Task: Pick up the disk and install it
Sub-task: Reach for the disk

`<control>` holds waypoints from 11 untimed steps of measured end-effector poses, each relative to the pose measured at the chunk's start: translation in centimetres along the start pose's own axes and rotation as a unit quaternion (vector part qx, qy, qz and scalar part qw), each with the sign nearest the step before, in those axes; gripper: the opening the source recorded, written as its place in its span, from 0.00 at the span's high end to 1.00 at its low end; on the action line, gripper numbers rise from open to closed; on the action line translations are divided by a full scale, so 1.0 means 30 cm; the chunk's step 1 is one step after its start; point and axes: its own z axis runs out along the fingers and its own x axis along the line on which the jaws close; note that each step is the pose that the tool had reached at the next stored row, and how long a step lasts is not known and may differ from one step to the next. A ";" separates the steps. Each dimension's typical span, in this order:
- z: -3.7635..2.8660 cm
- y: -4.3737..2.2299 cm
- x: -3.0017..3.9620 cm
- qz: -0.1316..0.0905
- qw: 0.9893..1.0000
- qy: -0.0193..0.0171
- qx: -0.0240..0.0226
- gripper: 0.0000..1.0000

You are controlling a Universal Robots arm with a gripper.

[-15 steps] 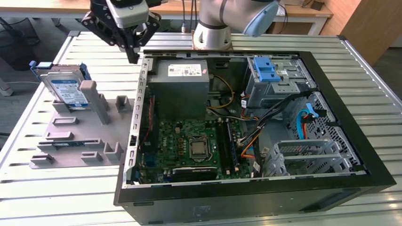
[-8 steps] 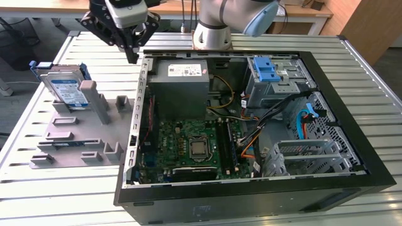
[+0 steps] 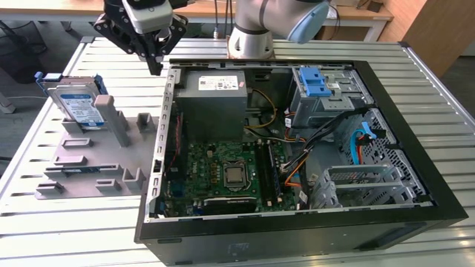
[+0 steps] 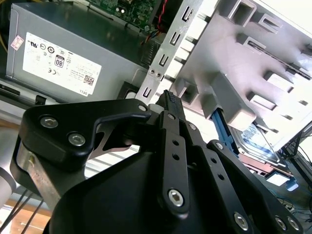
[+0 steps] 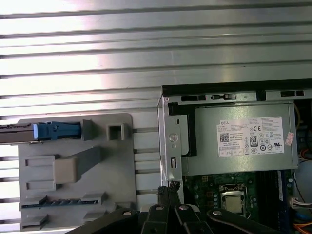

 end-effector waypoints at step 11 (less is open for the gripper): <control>0.000 -0.001 0.010 0.000 1.000 0.000 0.000 0.89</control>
